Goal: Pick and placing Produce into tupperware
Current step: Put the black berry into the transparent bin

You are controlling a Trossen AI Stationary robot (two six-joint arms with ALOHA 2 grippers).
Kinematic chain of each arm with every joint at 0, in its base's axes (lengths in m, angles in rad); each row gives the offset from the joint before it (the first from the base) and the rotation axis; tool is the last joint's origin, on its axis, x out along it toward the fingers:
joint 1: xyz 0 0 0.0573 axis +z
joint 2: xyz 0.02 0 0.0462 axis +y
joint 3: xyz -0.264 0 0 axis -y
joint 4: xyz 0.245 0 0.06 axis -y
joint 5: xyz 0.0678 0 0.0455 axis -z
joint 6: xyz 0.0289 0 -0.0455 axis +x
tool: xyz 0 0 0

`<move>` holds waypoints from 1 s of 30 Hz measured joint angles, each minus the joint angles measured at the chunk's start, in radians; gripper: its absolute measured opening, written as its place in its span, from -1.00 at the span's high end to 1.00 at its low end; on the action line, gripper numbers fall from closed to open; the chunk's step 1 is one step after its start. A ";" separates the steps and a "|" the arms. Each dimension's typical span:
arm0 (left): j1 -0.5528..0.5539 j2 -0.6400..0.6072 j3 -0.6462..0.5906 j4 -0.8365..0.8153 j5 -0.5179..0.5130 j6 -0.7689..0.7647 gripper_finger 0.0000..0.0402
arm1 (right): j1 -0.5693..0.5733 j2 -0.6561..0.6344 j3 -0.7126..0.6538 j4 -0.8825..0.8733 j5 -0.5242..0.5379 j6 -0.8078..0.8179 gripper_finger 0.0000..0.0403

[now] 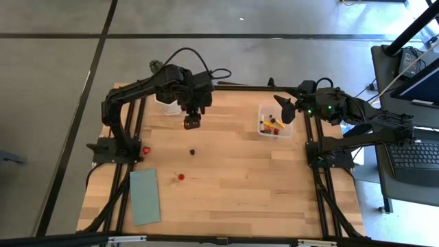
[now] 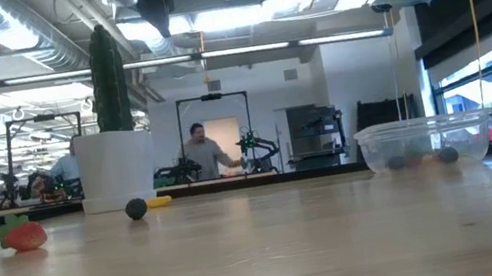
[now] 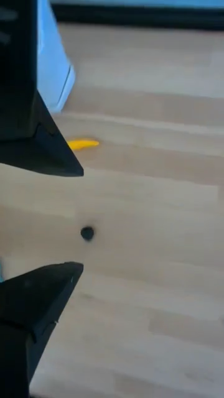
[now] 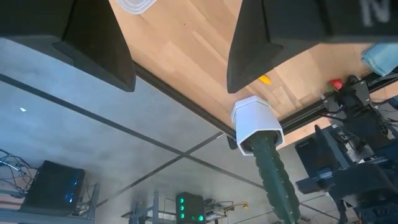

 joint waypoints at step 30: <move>-0.274 -0.005 -0.689 0.472 -0.066 0.317 0.12 | 0.000 0.000 0.000 -0.013 0.000 0.000 -0.26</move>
